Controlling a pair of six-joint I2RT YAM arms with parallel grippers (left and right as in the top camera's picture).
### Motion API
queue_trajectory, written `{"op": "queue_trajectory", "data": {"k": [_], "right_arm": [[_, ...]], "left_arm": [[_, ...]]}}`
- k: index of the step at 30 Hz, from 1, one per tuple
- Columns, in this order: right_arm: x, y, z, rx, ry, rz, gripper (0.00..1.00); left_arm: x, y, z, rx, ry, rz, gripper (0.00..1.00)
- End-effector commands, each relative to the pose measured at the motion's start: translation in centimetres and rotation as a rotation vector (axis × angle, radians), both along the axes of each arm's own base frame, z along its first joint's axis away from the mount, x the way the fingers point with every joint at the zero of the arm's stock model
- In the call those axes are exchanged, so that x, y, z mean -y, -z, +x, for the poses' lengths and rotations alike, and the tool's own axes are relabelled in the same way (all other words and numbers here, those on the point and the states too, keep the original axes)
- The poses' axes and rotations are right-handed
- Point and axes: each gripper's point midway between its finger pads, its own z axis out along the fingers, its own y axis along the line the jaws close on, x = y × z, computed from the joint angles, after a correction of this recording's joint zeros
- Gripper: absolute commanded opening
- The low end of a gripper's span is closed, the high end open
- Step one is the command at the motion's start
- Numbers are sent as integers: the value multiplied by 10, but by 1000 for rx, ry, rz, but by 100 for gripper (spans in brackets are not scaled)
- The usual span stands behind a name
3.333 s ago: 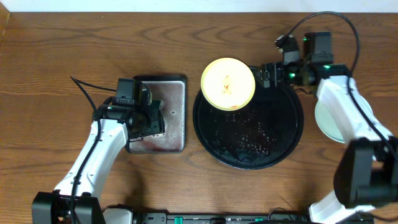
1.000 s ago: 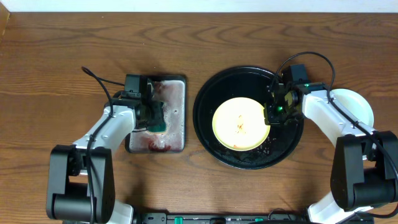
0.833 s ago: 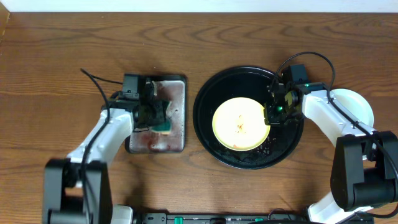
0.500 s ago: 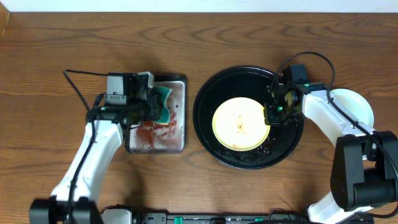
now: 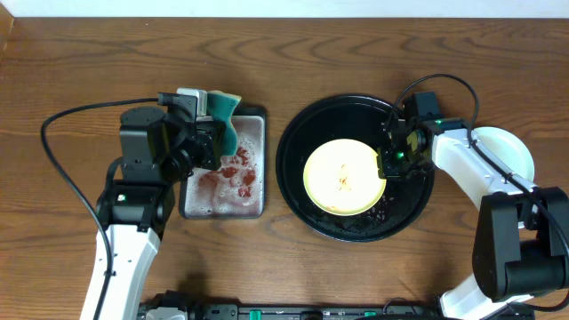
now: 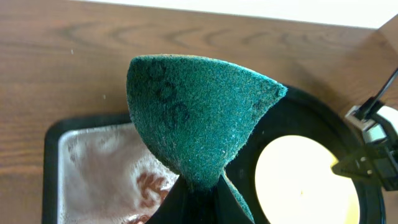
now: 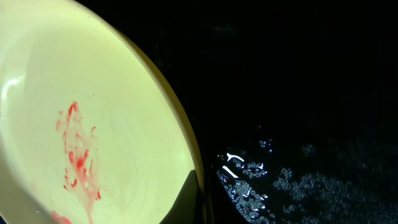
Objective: Clean dirty plates on tray and stack at the side
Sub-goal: 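Grasp and lift the green sponge from the soapy water with the left gripper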
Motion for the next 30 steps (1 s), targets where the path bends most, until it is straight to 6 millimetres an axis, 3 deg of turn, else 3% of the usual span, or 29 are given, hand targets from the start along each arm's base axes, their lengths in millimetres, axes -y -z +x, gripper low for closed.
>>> {"op": "queue_trajectory", "data": {"k": [1,15,21,25,30], "right_arm": [[-2,5,-3,-15,-1,-1,1],[-2,5,-2,-13,-1,0,1],[-2,5,-2,-12,-1,0,1],[-2,5,-1,-10,-1,0,1],[-2,4,-1,-9,-1,0,1]], "left_arm": [[1,-14,-1,58,13,-1,7],[1,-25,2,107,13,-3,7],[1,-40,8,174,10,-13,7],[-3,-57,14,148,-106,-201,8],[-20,-57,19,17,-297,-471,8]]}}
